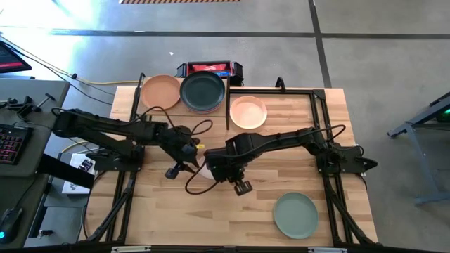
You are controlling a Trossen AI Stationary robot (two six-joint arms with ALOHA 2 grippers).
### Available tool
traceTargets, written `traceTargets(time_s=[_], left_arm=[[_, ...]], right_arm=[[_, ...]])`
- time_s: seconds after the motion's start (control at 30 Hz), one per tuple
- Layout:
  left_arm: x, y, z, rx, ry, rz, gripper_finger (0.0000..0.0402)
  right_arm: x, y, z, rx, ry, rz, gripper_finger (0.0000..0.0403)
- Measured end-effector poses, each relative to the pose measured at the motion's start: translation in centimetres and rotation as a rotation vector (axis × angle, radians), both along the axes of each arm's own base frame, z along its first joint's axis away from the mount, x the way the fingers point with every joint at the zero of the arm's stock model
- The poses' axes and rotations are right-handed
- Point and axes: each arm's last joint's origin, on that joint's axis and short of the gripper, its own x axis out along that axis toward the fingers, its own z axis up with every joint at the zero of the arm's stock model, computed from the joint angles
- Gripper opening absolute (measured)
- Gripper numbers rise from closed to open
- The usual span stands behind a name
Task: Place and stack plates onto a shelf
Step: Stack the white plate on top of the orange plate on the shelf
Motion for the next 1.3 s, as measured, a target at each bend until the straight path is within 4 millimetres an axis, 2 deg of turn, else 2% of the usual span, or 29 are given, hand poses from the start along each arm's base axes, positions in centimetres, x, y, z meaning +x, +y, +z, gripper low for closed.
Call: traceTargets(time_s=[0.37,0.8,1.17,1.3], left_arm=[[0.7,-0.7,-0.9,0.034,0.016,-0.003,0.0108],[0.6,-1.4,-0.7,0.017,-0.002,-0.057,0.001],[0.5,-2.4,-0.6,0.038,-0.012,-0.094,0.0003],[0.5,-2.5,-0.6,0.033,-0.009,-0.09,0.0002]], right_arm=[[0.2,0.0,0.1,0.005,-0.023,-0.004,0.0],[0.2,-0.1,0.0,-0.004,-0.012,-0.02,0.0],[0.2,0.0,0.0,-0.009,-0.01,-0.061,0.0002],[0.1,0.1,0.0,-0.031,-0.018,-0.046,0.002]])
